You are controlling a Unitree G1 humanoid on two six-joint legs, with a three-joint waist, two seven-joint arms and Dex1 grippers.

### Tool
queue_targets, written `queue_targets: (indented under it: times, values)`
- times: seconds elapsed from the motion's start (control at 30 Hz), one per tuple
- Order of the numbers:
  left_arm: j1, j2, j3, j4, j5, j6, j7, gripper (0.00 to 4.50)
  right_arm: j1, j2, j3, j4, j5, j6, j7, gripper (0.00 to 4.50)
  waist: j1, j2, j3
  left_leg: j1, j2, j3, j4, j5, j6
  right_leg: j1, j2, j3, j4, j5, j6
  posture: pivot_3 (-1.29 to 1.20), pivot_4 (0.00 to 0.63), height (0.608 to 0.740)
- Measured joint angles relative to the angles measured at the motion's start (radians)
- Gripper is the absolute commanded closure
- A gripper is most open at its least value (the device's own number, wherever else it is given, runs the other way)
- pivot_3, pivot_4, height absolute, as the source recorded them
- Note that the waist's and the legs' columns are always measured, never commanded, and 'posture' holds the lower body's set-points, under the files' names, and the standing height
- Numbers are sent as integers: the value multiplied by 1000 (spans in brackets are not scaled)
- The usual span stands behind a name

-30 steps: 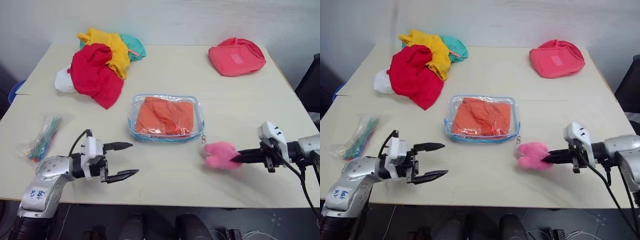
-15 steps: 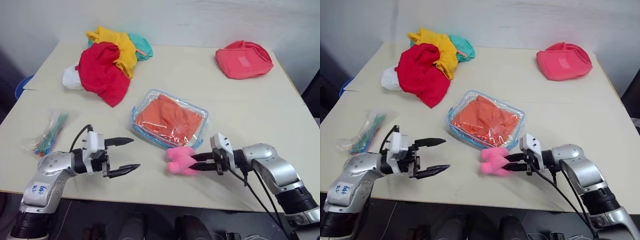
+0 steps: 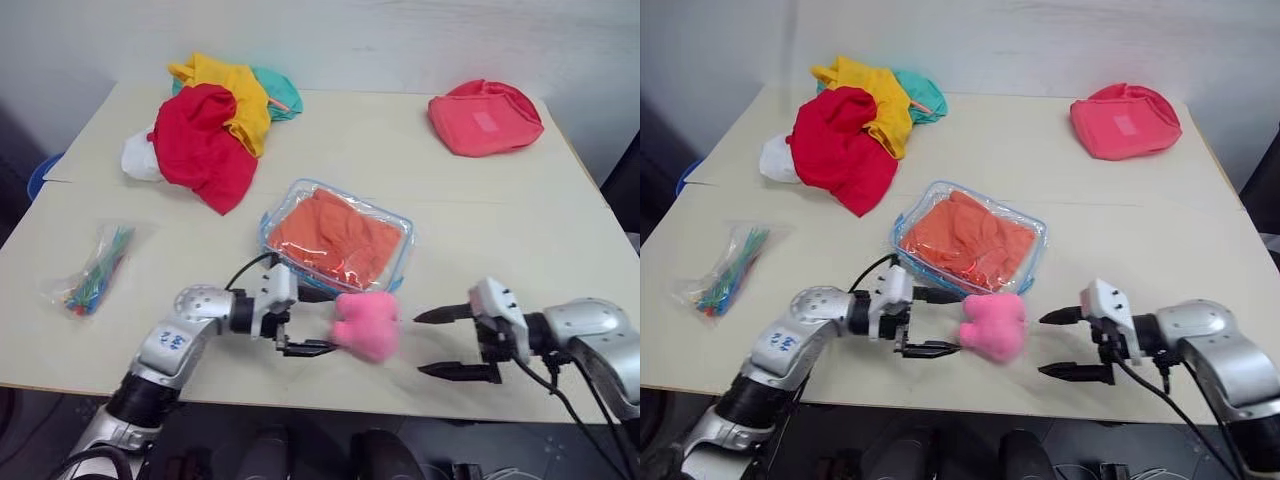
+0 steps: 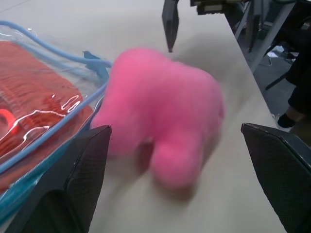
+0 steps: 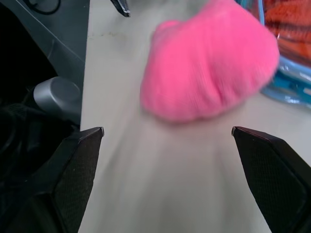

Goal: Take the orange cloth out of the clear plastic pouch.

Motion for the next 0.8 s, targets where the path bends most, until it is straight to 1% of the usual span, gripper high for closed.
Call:
queue_targets:
  times: [0.07, 0.13, 0.2, 0.23, 0.3, 0.43, 0.53, 0.6, 0.63, 0.67, 0.73, 0.77, 0.8]
  values:
    - [-11, -45, -13, 8, -1, 17, 7, 0, 1, -15, -53, 52, 9, 1, 11, 55, -2, 0, 0, 0, 0, 0, 1, 0, 0, 0, 0, 0, 0, 0, 0, 0, 150, 740]
    - [-26, -67, -28, 9, -4, 58, 10, 0, -35, -14, -68, 152, -23, -65, 10, 55, -5, 0, 0, 0, 0, 0, 2, 0, 0, 0, 0, 0, 1, 0, 0, 0, 150, 740]
    - [-37, -68, -48, 24, 3, 82, 7, 0, -116, 8, -58, 281, -111, -202, -15, 55, -10, 0, 0, 2, 0, 2, 2, 0, 0, 0, 0, 2, 2, 0, 0, 0, 150, 740]
    - [-42, -69, -61, 40, 24, 80, 13, 186, -173, 31, -38, 353, -165, -287, -35, 20, -12, 0, 0, 3, 1, 3, 1, 0, 0, 1, 1, 2, 2, 0, 0, 0, 150, 740]
    - [-54, -89, -73, 73, 59, 67, 39, 565, -257, 69, 6, 443, -241, -410, -48, 0, -12, 0, 0, 3, 1, 3, 1, 1, -1, 0, 1, 3, 2, 0, 0, 0, 150, 740]
    - [-65, -99, -84, 100, 106, 16, 59, 1797, -457, 179, 125, 605, -377, -661, -65, 0, -12, 0, 0, 2, 1, 3, 2, 1, -1, 0, 1, 2, 2, 0, 0, 0, 150, 740]
    - [-58, -91, -92, 104, 120, -10, 55, 2709, -570, 234, 205, 719, -469, -834, -67, 0, -8, 0, 0, 2, 1, 3, 2, 1, -1, 0, 1, 2, 2, 0, 0, 0, 150, 740]
    - [-52, -84, -95, 104, 124, -23, 54, 3274, -630, 269, 254, 788, -522, -920, -67, 0, -5, 0, 0, 2, 1, 2, 3, 1, -1, 0, 0, 1, 2, 0, 0, 0, 150, 740]
    - [-52, -83, -96, 103, 125, -25, 53, 3631, -651, 282, 276, 812, -540, -951, -68, 0, -4, 0, 0, 1, 0, 1, 3, 1, -1, 0, 0, 1, 2, 0, 0, 0, 150, 740]
    - [-51, -82, -95, 103, 125, -25, 53, 3851, -673, 297, 295, 843, -558, -979, -65, 0, -5, 0, 0, 1, 0, 1, 4, 1, -1, 0, 0, 1, 2, 0, 0, 0, 150, 740]
    - [-50, -82, -95, 103, 125, -24, 52, 4367, -705, 310, 322, 886, -572, -1011, -52, 367, -6, 0, 0, 1, 1, 1, 4, 1, -1, 0, 0, 1, 2, 0, 0, 0, 150, 740]
    - [-50, -81, -94, 103, 124, -24, 52, 4500, -719, 311, 332, 906, -577, -1025, -46, 574, -7, 0, 0, 1, 1, 1, 4, 1, -1, 0, 0, 1, 2, 0, 0, 0, 150, 740]
    - [-49, -81, -91, 102, 125, -24, 52, 4500, -732, 315, 342, 928, -581, -1040, -40, 878, -8, 0, 0, 1, 1, 1, 4, 1, -1, 0, 0, 1, 2, 0, 0, 0, 150, 740]
